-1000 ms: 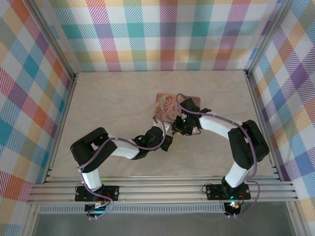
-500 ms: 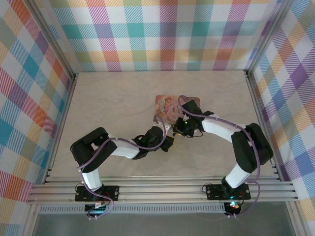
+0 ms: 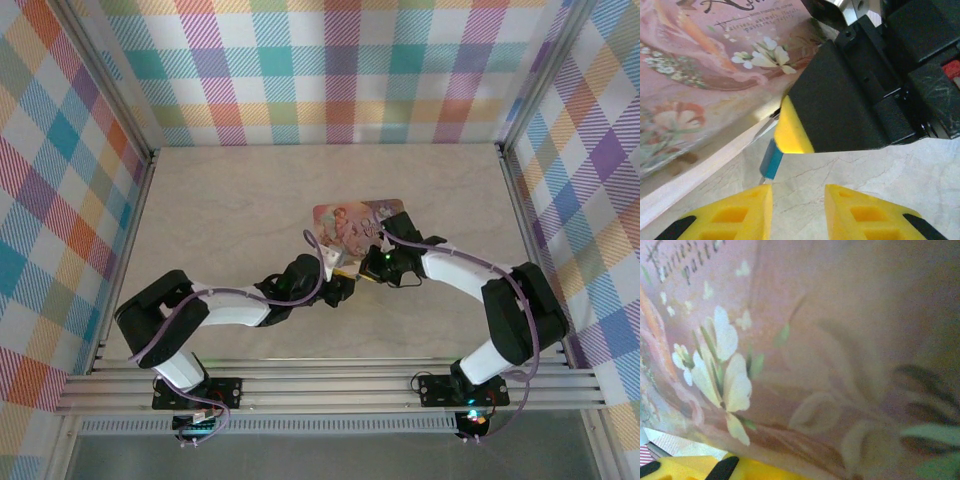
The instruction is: Unlock the padlock with the key
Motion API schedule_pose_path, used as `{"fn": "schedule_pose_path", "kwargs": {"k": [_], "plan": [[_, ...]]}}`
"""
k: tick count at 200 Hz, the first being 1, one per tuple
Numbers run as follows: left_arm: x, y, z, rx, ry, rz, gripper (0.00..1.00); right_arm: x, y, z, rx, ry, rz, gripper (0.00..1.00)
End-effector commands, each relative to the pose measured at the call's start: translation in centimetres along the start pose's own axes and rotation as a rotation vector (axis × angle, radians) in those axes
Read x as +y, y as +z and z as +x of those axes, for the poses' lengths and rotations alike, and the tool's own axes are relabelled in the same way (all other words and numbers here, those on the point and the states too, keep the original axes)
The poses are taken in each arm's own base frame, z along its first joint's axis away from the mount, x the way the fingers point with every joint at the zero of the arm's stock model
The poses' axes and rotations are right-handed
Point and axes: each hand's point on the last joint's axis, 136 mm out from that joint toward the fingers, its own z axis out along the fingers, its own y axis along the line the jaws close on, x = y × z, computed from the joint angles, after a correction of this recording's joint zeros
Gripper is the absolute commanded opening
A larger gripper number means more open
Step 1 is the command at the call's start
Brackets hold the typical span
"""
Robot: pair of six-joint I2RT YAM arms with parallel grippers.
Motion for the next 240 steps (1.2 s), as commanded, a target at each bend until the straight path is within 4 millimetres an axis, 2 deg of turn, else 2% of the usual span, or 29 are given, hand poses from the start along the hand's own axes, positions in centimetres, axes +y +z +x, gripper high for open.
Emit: {"fn": "schedule_pose_path", "kwargs": {"k": [1, 49, 72, 94, 146, 173, 204, 220, 240], "plan": [[0.4, -0.7, 0.5, 0.014, -0.04, -0.013, 0.33, -1.1, -0.4, 0.8, 0.006, 0.007, 0.021, 0.0], [0.7, 0.1, 0.9, 0.034, -0.095, 0.005, 0.33, -2.6, -0.4, 0.2, -0.036, 0.028, 0.102, 0.0], [0.6, 0.3, 1.0, 0.038, -0.107, 0.014, 0.33, -3.3, -0.4, 0.0, -0.062, 0.036, 0.144, 0.17], [0.6, 0.1, 1.2, 0.043, -0.111, 0.01, 0.33, -3.4, -0.3, -0.3, -0.089, 0.031, 0.16, 0.28], [0.9, -0.7, 1.5, 0.057, -0.106, -0.005, 0.33, -3.4, 0.2, -1.0, -0.139, 0.01, 0.186, 0.46], [0.9, -0.8, 1.6, 0.065, -0.103, -0.01, 0.33, -3.4, 1.2, -1.2, -0.137, -0.017, 0.211, 0.47], [1.0, -1.1, 1.7, 0.069, -0.099, -0.018, 0.33, -2.3, 2.4, -1.3, -0.145, -0.092, 0.185, 0.46], [1.2, -1.3, 1.4, 0.058, -0.098, -0.024, 0.34, -2.0, 2.6, -1.4, -0.151, -0.122, 0.17, 0.4], [1.6, -1.5, 1.4, 0.052, -0.104, -0.032, 0.33, -1.4, 2.1, -1.4, -0.177, -0.16, 0.134, 0.26]]}}
